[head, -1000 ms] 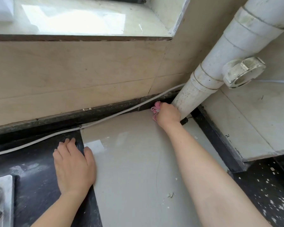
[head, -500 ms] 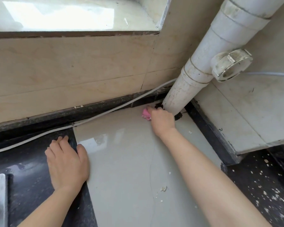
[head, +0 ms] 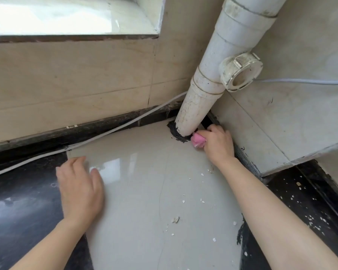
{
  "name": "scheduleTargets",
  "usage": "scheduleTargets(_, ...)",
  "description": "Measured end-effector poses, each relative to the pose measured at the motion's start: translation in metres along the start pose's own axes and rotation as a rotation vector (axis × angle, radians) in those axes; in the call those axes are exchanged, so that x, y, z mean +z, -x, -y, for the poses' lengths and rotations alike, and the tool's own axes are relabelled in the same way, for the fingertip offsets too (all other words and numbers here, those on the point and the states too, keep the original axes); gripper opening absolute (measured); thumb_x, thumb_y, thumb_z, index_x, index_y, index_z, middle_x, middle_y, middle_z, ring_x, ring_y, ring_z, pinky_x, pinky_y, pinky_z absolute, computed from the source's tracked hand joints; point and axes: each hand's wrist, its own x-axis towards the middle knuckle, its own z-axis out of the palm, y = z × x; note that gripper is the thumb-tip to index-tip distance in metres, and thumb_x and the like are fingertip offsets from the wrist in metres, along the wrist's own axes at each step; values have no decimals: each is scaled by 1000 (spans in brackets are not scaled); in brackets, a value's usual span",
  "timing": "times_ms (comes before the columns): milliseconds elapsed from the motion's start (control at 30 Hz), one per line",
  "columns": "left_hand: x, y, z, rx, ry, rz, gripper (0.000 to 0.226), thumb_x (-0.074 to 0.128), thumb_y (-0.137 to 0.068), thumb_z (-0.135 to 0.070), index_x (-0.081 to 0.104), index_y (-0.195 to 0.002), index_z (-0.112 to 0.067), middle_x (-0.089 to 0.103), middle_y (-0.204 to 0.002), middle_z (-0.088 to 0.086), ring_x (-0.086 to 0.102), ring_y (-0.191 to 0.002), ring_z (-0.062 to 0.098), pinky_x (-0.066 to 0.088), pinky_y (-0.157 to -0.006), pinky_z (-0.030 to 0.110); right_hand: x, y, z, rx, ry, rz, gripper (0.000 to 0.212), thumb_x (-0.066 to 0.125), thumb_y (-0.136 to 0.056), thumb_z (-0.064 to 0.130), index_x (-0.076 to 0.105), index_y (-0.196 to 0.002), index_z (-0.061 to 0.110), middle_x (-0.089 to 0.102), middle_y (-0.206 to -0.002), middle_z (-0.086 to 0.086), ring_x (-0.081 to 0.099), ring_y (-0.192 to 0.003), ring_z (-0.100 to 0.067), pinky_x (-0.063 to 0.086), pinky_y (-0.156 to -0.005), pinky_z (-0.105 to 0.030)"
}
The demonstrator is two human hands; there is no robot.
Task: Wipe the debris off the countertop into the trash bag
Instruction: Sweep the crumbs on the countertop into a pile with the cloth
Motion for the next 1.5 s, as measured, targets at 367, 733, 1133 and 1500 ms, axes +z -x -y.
scheduleTargets(367, 29, 35, -47, 185, 1, 235, 42, 27, -89, -25, 48, -119, -4, 42, -126, 15, 32, -121, 31, 32, -103, 42, -20, 112, -73, -43, -302, 356, 34, 54, -80, -8, 76, -98, 11, 71, -110, 0, 61, -95, -7, 49, -87, -26)
scheduleTargets(733, 25, 42, -42, 246, -143, 317, 46, 27, -89, -20, 43, -130, -4, 44, -139, 17, 36, -131, 35, 26, -111, 47, -11, 17, -20, -160, -302, 185, 22, 55, -82, 13, 71, -94, 23, 64, -102, -1, 58, -98, -26, 52, -77, -38)
scheduleTargets(1133, 12, 58, -51, 158, -202, 484, 35, 24, -97, -26, 42, -113, -1, 41, -134, 22, 32, -127, 41, 31, -102, 57, -30, 188, -121, -192, -163, 504, 49, 53, -83, -7, 71, -117, 23, 64, -128, 9, 57, -120, -12, 42, -102, -23)
scheduleTargets(1500, -12, 144, -27, 79, -151, 465, 65, 26, -99, -33, 1, -151, -4, -10, -160, 11, -13, -147, 21, -2, -119, 38, -35, 75, 2, 14, -558, 199, 40, 50, -84, 0, 75, -105, 24, 73, -109, -4, 65, -100, -24, 53, -86, -37)
